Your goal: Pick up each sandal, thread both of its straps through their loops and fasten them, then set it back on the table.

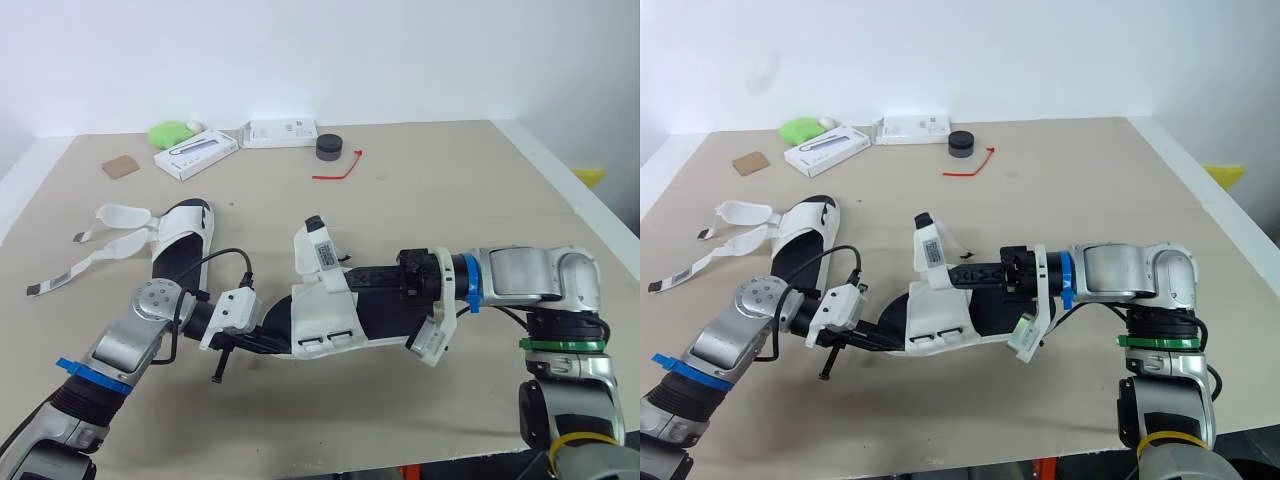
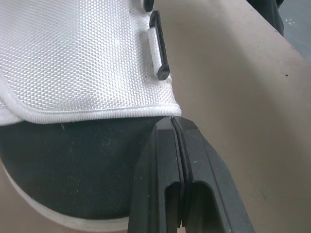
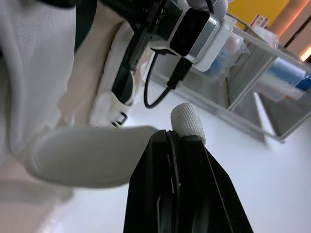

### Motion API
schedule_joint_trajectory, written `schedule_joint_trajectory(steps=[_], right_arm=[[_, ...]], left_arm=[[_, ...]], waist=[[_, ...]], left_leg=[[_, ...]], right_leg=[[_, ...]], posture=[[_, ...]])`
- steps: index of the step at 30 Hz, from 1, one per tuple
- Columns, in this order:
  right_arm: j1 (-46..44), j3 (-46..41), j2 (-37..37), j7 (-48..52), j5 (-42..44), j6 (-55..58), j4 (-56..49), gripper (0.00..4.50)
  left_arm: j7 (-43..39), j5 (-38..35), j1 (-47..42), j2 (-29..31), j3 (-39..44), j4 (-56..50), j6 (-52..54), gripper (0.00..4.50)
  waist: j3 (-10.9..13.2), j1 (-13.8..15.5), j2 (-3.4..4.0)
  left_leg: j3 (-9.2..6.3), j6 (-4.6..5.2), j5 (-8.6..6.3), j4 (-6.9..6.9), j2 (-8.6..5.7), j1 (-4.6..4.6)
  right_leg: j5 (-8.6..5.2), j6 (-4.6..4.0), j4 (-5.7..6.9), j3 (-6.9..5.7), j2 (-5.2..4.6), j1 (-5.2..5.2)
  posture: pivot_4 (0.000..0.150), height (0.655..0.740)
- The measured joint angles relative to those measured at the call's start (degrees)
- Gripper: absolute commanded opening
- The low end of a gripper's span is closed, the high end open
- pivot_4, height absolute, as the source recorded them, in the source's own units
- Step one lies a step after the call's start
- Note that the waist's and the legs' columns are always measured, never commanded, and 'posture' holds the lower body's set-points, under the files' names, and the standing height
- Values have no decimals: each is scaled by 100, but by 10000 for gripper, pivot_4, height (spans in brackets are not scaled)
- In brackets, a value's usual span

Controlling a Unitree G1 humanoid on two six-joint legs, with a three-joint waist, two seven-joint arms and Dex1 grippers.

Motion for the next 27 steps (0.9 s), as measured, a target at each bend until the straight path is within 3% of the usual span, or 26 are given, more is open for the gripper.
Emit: schedule_joint_trajectory(steps=[4, 9, 11, 14, 17, 20, 21, 23, 26, 27], right_arm=[[127, 121, -210, -1489, -1266, 270, -408, 392], [291, 1206, -1293, -3910, -2816, 1851, -685, 392], [157, 1727, -1473, -4274, -2786, 2094, -277, 392], [-114, 2282, -1580, -3969, -2131, 1836, 728, 392], [-267, 2826, -1813, -3427, -1078, 1431, 1235, 9441], [-450, 4128, -2128, -2214, 1190, 1240, 2024, 23503], [-420, 4623, -2282, -1794, 2036, 1287, 2043, 25726], [-308, 5523, -2681, -660, 4011, 1827, 1621, 25726], [-128, 5857, -3030, 1442, 7314, 3555, 431, 25726], [-131, 5833, -3036, 1668, 7627, 3744, 312, 25726]], left_arm=[[6, 0, 0, -5, -3, 3, -7, 0], [-9, -3, 10, -4, -2, 30, -15, 0], [-9, 0, 15, -1, 5, 62, -17, 0], [-3, 6, 24, -4, 2, 107, -17, 0], [-34, 4, 32, 1, 10, 116, -34, 0], [-80, 3, 24, -6, -8, 137, -99, 0], [-99, -4, 28, -7, -9, 150, -124, 0], [-154, -12, 12, -10, -16, 174, -161, 0], [-217, -11, 15, 0, 11, 254, -253, 0], [-212, -11, 15, -5, 10, 264, -259, 0]], waist=[[0, -3, 0], [-2, -28, -5], [0, -64, -9], [8, -164, -19], [6, -213, -21], [5, -256, -22], [5, -261, -22], [6, -271, -18], [3, -266, -12], [1, -263, -13]], left_leg=[[-2, -5, 4, 0, -12, -2], [36, -5, 3, -1, -36, -5], [49, -3, 2, -1, -39, 20], [48, 17, -8, -2, -33, 77], [58, 41, -21, -2, -32, 83], [57, 61, -33, -4, -27, 111], [55, 64, -35, -7, -27, 109], [59, 83, -45, -7, -29, 103], [58, 92, -51, -7, -18, 105], [57, 92, -50, -7, -16, 106]], right_leg=[[-8, 18, 7, 40, 12, 0], [-43, 16, 32, 95, 3, 8], [-50, 31, 32, 108, 2, 34], [-64, 75, -5, 110, 6, 102], [-61, 82, -16, 120, 4, 106], [-41, 60, -48, 117, -1, 119], [-42, 60, -50, 114, -5, 118], [-41, 75, -50, 115, -19, 110], [-35, 76, -52, 76, -59, 108], [-34, 74, -52, 71, -60, 109]], posture=[[1500, 7400], [1500, 7400], [1500, 7400], [1500, 7400], [1500, 7400], [1500, 7400], [1500, 7400], [1500, 7400], [1500, 7400], [1500, 7400]])
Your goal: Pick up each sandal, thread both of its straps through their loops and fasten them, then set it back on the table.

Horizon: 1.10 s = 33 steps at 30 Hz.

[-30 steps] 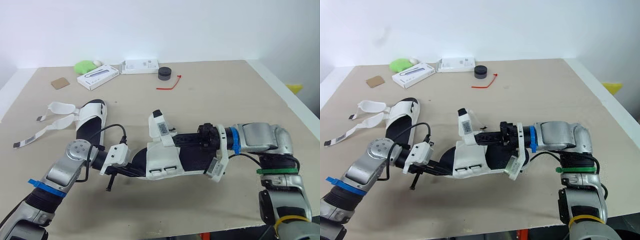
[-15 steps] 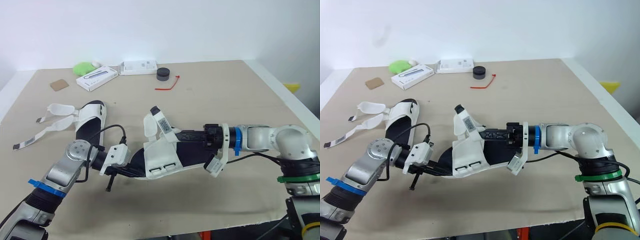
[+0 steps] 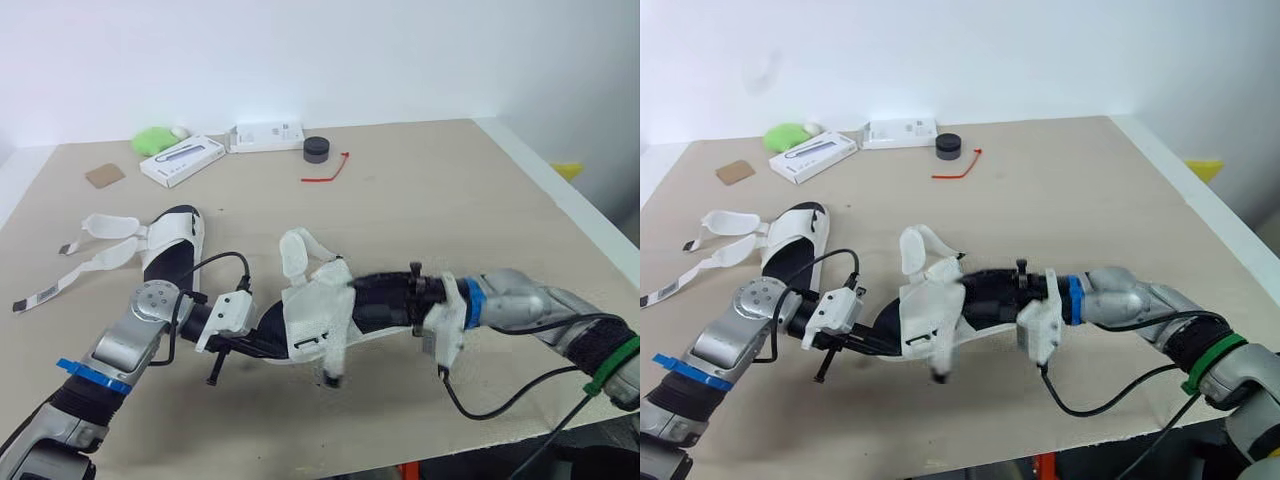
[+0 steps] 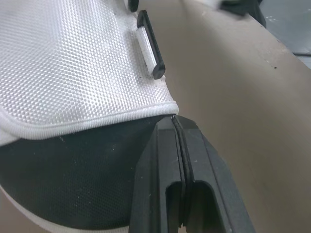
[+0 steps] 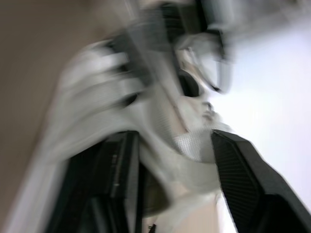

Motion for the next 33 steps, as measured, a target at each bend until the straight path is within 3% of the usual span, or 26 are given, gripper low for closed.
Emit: schedule_joint_trajectory(steps=[1, 4, 6, 10, 14, 20, 33], right_arm=[[100, -160, -41, 663, 784, 624, -380, 25726], [270, -498, -148, 1645, 1914, 1744, -936, 25726], [513, -913, -357, 2326, 2927, 3123, -1504, 25726], [876, -1577, -765, 2987, 4076, 5264, -2243, 25726], [1214, -2008, -849, 3176, 4531, 6790, -2736, 25726], [1465, -2548, -658, 2536, 5009, 8960, -3311, 25726], [1578, -3317, 376, 1917, 5073, 10953, -3407, 25726]], left_arm=[[5, 0, -6, -12, -2, 15, -11, 0], [0, -2, -10, -23, -4, 57, -52, 0], [-8, -2, -18, -31, -8, 71, -99, 0], [-10, -2, -23, -34, -14, 91, -131, 0], [9, -2, -12, -34, -11, 87, -131, 0], [72, -5, 24, -33, -10, 51, -126, 0], [67, -7, 20, -33, -17, -2, -79, 0]], waist=[[-2, 22, -2], [-3, 79, 0], [-5, 124, 4], [-9, 165, 12], [-12, 204, 22], [-14, 268, 26], [-14, 271, 26]], left_leg=[[-7, 0, 0, 0, 5, -1], [-17, 0, 0, 0, 18, -4], [-23, -1, 0, 0, 26, -19], [-51, -1, 0, 0, 35, -31], [-66, -3, 2, 0, 38, -38], [-94, -13, 7, 0, 45, -48], [-116, -17, 9, 1, 44, -69]], right_leg=[[0, -6, 0, -6, 1, 0], [-5, -19, 4, -20, 12, -5], [-5, -32, 10, -30, 19, -21], [-8, -50, 10, -80, 20, -25], [-23, -31, 10, -96, 28, -29], [-27, -33, 11, -120, 35, -30], [-25, -41, 3, -141, 33, -36]], posture=[[1500, 7400], [1500, 7400], [1500, 7400], [1500, 7400], [1500, 7400], [1500, 7400], [1500, 7400]])
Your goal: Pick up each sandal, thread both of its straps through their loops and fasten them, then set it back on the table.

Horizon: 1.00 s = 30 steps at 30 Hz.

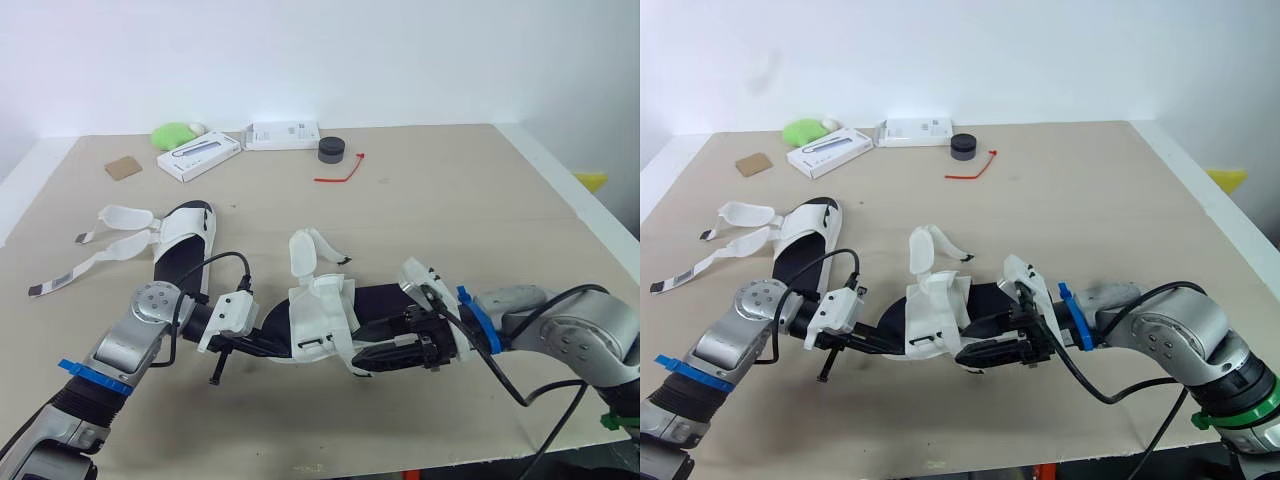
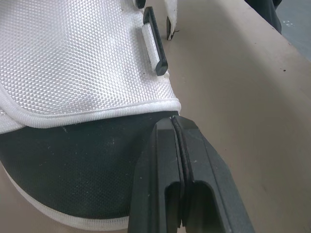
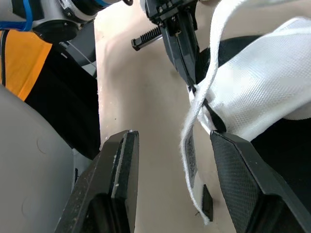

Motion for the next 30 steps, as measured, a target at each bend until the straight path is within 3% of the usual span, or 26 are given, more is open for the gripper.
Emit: schedule_joint_trajectory(steps=[15, 18, 21, 22, 30], right_arm=[[-90, -114, 723, -305, -121, 1442, 78, 25726], [-146, -123, 948, -411, -211, 1597, 216, 18068], [-181, -129, 1055, -483, -260, 1712, 227, 3419], [-209, -129, 1071, -487, -280, 1750, 227, 558], [-234, -302, 1098, -440, -479, 1799, 226, 558]], left_arm=[[34, 2, -18, -10, -20, -61, 110, 0], [52, 6, -16, -10, -23, -103, 148, 0], [55, 3, -16, -11, -23, -121, 203, 0], [56, 3, -16, -13, -24, -127, 209, 0], [94, 4, -16, -21, -23, -138, 252, 0]], waist=[[0, 5, 0], [0, 7, 0], [0, 7, 0], [0, 7, 0], [0, 9, 0]], left_leg=[[-22, -10, 6, 1, -6, -12], [-28, -12, 6, 2, -7, -16], [-30, -12, 6, 2, -8, -19], [-30, -12, 6, 2, -8, -20], [-34, -19, 10, 2, -12, -21]], right_leg=[[-2, -1, -3, -17, -6, 0], [0, -4, -5, -23, -8, 0], [1, -6, -6, -25, -10, -2], [1, -6, -6, -25, -11, -2], [-1, -1, -6, -29, -13, -1]], posture=[[1500, 7400], [1500, 7400], [1500, 7400], [1500, 7400], [1500, 7400]])
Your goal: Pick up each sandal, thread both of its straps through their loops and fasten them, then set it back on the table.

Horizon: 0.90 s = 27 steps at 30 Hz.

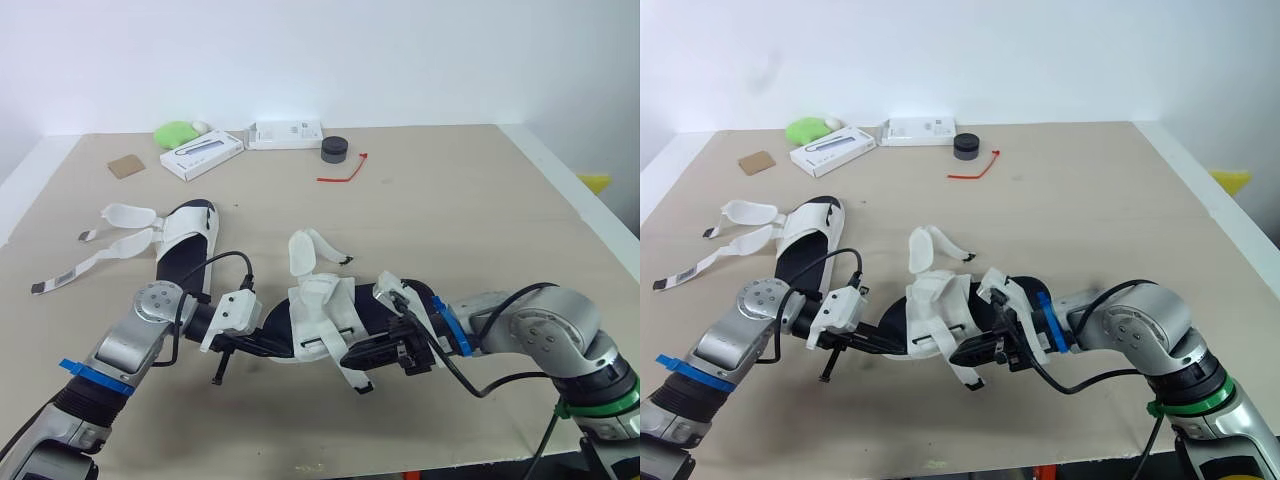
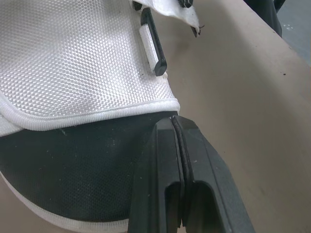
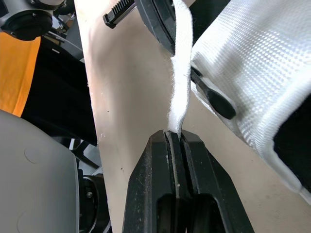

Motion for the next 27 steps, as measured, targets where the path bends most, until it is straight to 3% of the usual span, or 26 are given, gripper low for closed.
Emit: schedule_joint_trajectory(steps=[6, 11, 21, 27], right_arm=[[-250, -895, 235, 313, 811, 43, 122, 558], [-764, -1550, 504, -371, 1678, 316, 556, 558], [-991, -1588, 1281, -2271, 1837, 727, 1434, 558], [-1046, -1588, 1451, -2794, 1970, 1063, 1552, 558]], left_arm=[[3, 0, 0, 0, 1, 3, -11, 0], [-46, 0, -18, -17, -1, 79, -107, 0], [-111, 17, -81, -64, -14, 142, -181, 0], [-122, 17, -79, -70, -18, 137, -194, 0]], waist=[[1, -1, 1], [0, 0, 1], [2, -2, 3], [2, -1, 4]], left_leg=[[-3, 0, 0, 0, -1, -1], [-15, 0, 0, 0, 0, -5], [-15, -2, 1, 0, -5, -18], [-27, -2, 1, 0, -5, -24]], right_leg=[[3, -3, 0, -1, 0, 0], [14, -25, -1, -11, -2, 1], [18, -30, -2, -11, -11, -7], [18, -31, -3, -24, -15, -10]], posture=[[1500, 7400], [1500, 7400], [1500, 7400], [1500, 7400]])
